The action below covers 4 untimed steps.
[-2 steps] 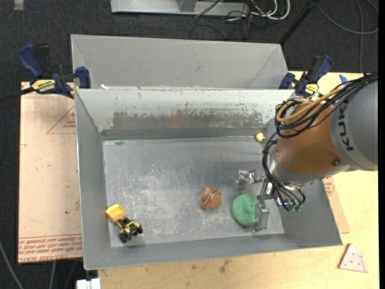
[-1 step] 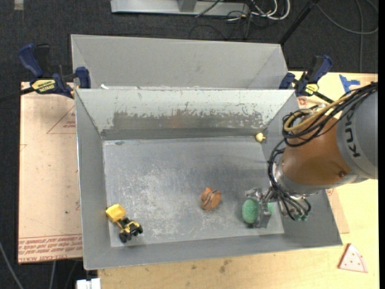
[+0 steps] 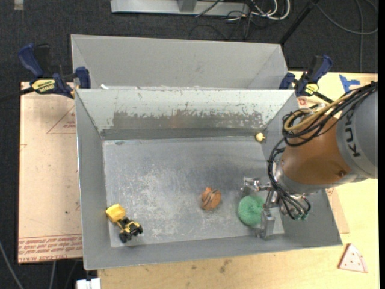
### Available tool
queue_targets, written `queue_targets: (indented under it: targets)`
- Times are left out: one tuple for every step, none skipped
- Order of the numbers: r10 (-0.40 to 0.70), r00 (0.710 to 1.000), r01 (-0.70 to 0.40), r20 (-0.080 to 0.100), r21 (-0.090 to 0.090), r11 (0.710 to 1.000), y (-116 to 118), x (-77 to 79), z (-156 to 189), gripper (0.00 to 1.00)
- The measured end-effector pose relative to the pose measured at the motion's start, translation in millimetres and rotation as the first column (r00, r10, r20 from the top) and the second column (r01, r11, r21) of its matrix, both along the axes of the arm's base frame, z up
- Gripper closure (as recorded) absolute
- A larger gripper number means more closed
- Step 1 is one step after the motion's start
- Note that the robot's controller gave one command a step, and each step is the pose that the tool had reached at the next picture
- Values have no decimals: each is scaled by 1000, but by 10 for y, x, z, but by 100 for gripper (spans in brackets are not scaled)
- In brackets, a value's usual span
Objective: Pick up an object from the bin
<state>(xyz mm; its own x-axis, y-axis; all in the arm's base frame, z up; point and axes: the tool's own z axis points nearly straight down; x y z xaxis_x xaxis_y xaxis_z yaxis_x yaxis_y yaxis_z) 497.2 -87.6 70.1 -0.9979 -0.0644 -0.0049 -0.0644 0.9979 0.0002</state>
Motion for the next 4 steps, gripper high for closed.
queue_targets:
  targets:
    - [2,1000,-2,-4,0,1000,3,-9,-5,100]
    - [1,1000,-1,-4,0,1000,3,-9,-5,100]
    - [1,1000,-1,-10,1,1000,6,-30,42,100]
    - [1,1000,-1,0,-1,1000,-62,105,443,100]
